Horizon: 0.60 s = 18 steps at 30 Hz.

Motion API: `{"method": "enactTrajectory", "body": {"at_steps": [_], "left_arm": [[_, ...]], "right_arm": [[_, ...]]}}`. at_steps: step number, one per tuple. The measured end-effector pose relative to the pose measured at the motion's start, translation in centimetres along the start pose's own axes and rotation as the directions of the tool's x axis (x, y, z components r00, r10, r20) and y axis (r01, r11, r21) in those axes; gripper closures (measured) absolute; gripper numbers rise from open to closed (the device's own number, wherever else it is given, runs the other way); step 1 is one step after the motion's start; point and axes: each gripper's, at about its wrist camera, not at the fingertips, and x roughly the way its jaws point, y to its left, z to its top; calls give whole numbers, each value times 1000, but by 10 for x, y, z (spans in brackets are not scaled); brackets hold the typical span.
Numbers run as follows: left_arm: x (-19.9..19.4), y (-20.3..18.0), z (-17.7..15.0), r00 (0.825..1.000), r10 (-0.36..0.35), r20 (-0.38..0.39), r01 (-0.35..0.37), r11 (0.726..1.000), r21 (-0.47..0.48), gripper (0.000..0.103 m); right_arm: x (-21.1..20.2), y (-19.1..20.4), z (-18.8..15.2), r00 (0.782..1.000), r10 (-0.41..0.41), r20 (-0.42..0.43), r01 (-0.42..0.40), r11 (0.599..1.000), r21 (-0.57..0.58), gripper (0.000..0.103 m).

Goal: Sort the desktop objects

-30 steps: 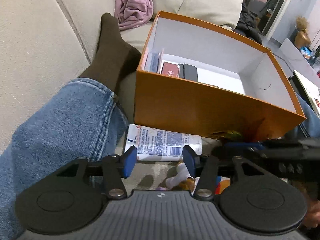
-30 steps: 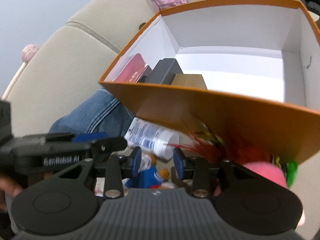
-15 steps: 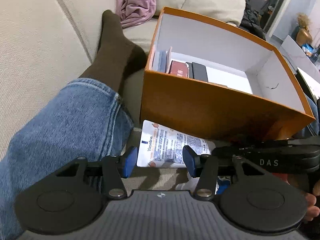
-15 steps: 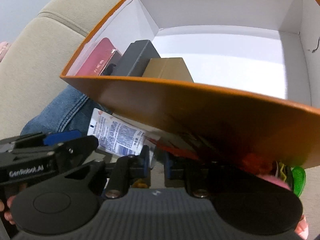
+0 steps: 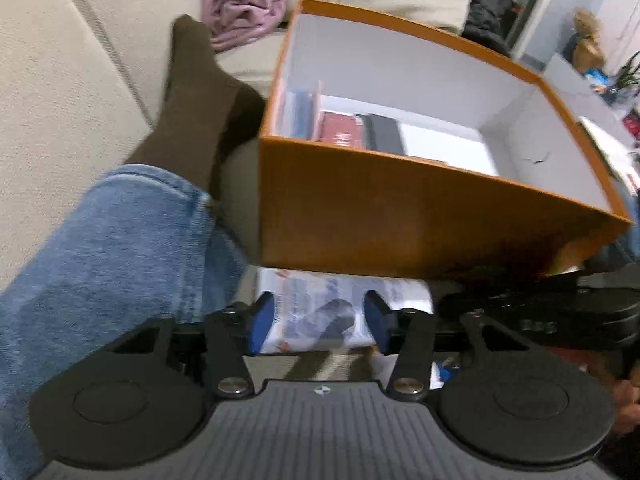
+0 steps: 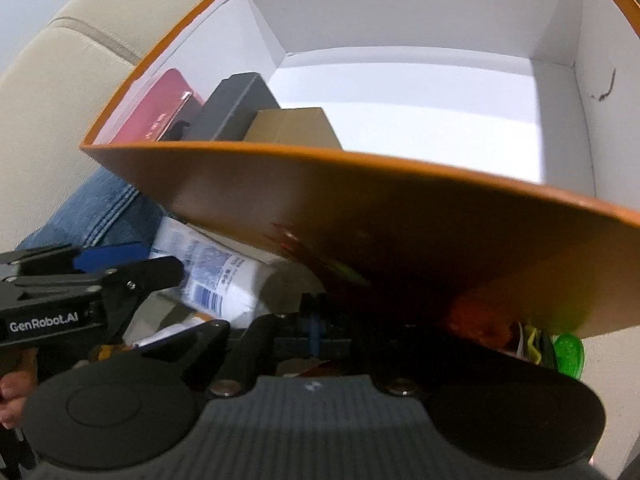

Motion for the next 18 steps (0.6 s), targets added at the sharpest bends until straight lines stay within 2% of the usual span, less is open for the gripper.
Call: {"method": "enactTrajectory", "body": {"at_steps": [2,3,6,10,13,18], "left_arm": [[0,3,0,999,-52,-6,51,998,-32,54],[-1,3,0,999,-49,-4,49,998,-38,54],[-5,2,1,1000,20,13,-20,1000,-24,54],[-10,3,2,999,41,30,-40,999,-26,52],[-11,4,2,997,68,36,-67,997,-29,51],[-8,8,1,997,71,21,-70,997,-40,50]], "right_arm": [[1,0,-1,1000,7,-2,-7,1000,-2,102],[0,0,-1,1000,11,-1,-11,1000,2,101],[-11,1,-1,999,34,26,-34,999,9,98],[-17,10,3,991,127,49,-128,992,6,96],[-7,16,2,992,120,30,-119,993,-12,96],[3,11,5,994,113,3,-113,994,4,95]]}}
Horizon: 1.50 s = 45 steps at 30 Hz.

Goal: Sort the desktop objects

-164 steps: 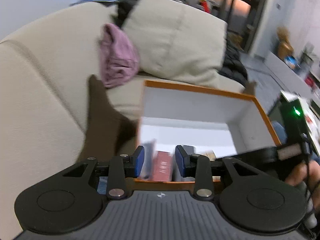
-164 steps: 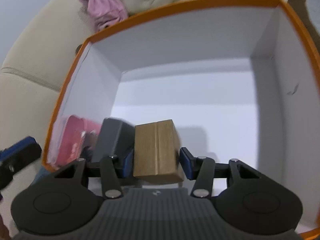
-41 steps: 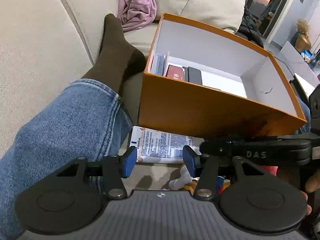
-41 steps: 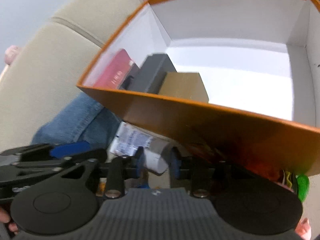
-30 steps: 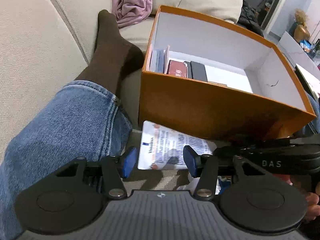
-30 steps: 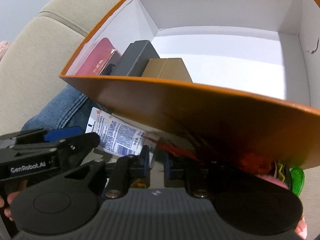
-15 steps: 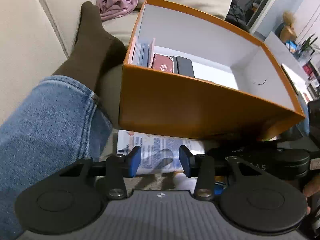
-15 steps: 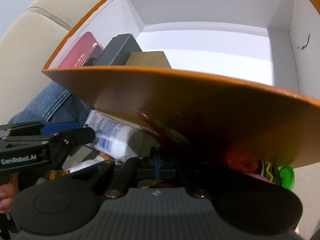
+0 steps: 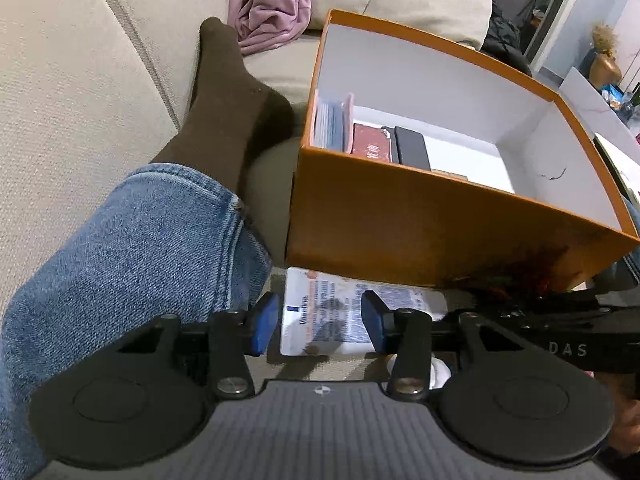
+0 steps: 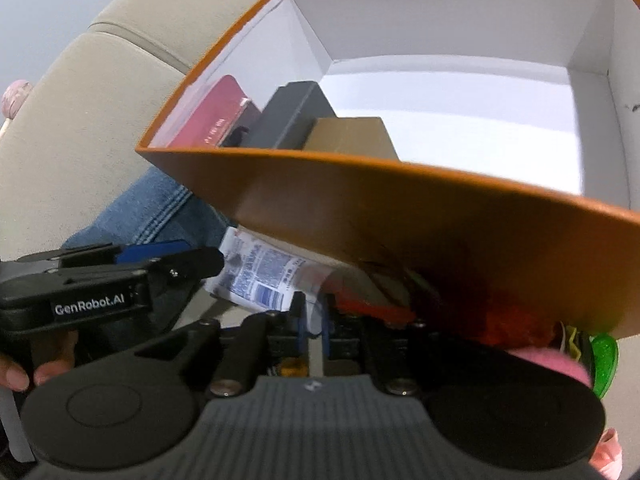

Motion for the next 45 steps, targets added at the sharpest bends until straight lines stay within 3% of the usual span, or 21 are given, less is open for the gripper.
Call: {"method": "enactTrajectory", "body": {"at_steps": [6,13,16,19,23,31,37,40,41,45], "left_arm": [[6,-5,0,1000,20,-6,-20,999,30,47],[17,-13,2,1000,5,-19,-3,997,77,30],[17,-18,2,1000,-4,-18,5,996,94,29],[16,-19,1,1000,-17,-6,18,994,104,35],[6,-11,1,999,-42,28,40,998,58,51],[-41,-29,-3,971,-214,103,207,975,77,67],[-33,-50,-7,969,-235,80,227,970,91,68],[-25,-53,-12,973,-221,71,216,973,77,75],[-24,-53,-13,973,-217,73,212,975,70,79],[-30,-48,-17,974,-207,96,205,978,30,88]], "right_arm": [[2,0,-4,1000,-12,-5,12,1000,-14,95],[5,1,-3,1000,-28,1,28,999,-26,95],[2,0,-5,1000,-31,4,31,999,-32,95],[2,0,-4,1000,-31,4,31,999,-30,95],[-3,-2,-4,999,-35,0,35,999,-33,95],[-14,-2,-7,998,-55,-1,55,997,-53,94],[-51,1,-17,995,-49,81,56,994,-90,92],[-75,-6,-26,990,-44,131,55,995,-83,91],[-84,-7,-30,988,-44,149,57,995,-82,90],[-118,-16,-46,973,-71,218,90,993,-78,70]]}}
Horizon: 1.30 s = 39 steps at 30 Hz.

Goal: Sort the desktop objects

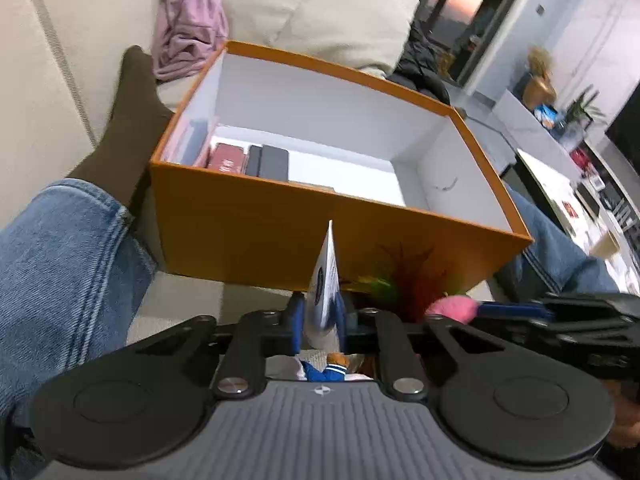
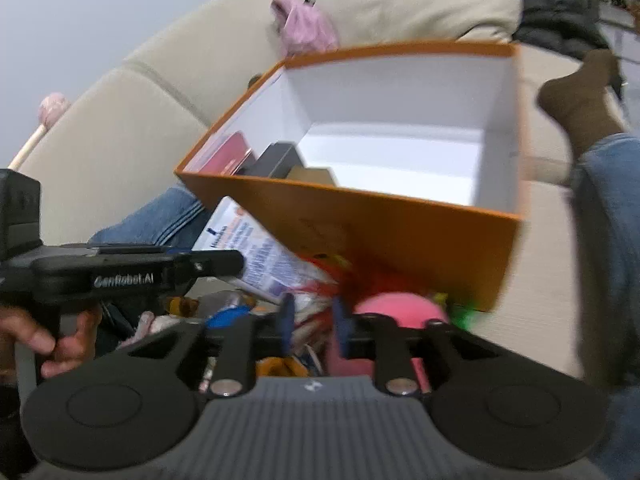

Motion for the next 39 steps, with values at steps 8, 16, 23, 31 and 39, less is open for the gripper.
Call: {"method": "enactTrajectory", "body": {"at_steps": [8,16,23,31,39], "left_arm": [[-14,-12,-2,999,41,33,-42,998,47,95],[3,-23,9,999,50,2,-50,993,103,93],[17,-25,13,998,52,-28,-49,994,102,90],[-9,-18,9,998,47,35,-49,997,54,90],[-67,-4,0,986,71,147,-70,997,-17,90]], "right_arm": [[-25,-20,-25,993,-121,-10,121,992,-22,66],[-16,-9,-33,990,-139,-40,136,988,-70,66],[-15,-6,-33,991,-130,-37,127,989,-78,65],[-9,19,-27,998,-57,-14,54,986,-158,66],[16,76,-39,994,9,-108,-53,911,-408,67]]}}
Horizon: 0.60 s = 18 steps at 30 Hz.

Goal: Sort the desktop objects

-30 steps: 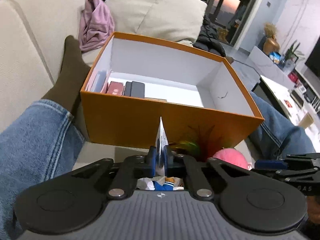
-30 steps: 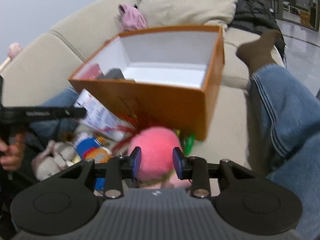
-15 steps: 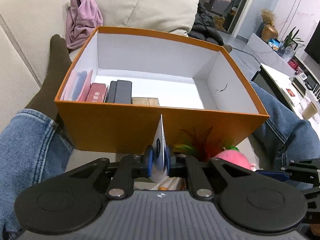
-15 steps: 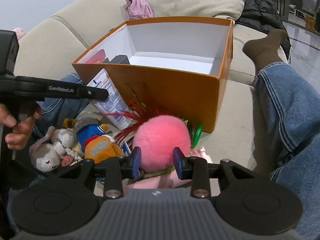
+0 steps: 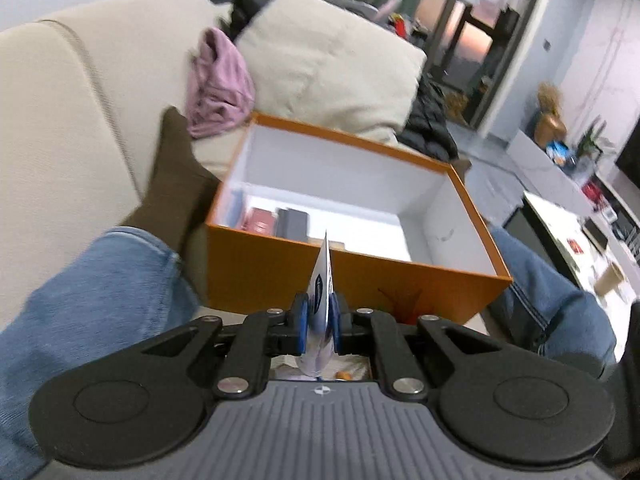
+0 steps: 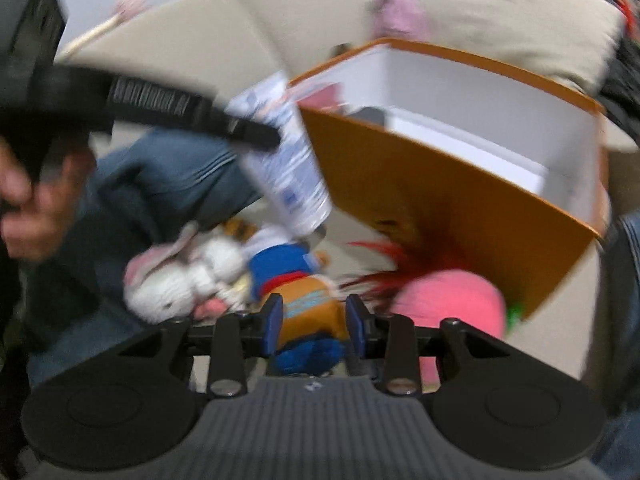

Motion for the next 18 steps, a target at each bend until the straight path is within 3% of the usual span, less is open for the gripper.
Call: {"method": "enactTrajectory", "body": {"at_steps": [3,8,11,14,16,18], "left_arm": [[-11,8,-2,999,19,30,-18,1000,-26,90],[-14,15,-4,999,18,39,-16,998,-57,90],[-15,19,-6,999,19,43,-17,998,-62,90],[-15,24,-8,999,26,48,-22,997,-77,90],[-15,28,-10,999,27,47,-23,996,-90,90],[-15,31,-12,999,29,43,-25,995,-99,90]], "right_arm": [[10,32,-3,999,-32,-23,28,984,-175,67],[39,61,-13,985,-154,-78,118,931,-346,66],[54,70,-21,969,-240,-62,192,884,-426,50],[71,75,-29,933,-360,-26,296,804,-516,44],[84,74,-35,900,-437,10,364,738,-568,43],[94,70,-38,877,-478,35,405,701,-587,46]]}}
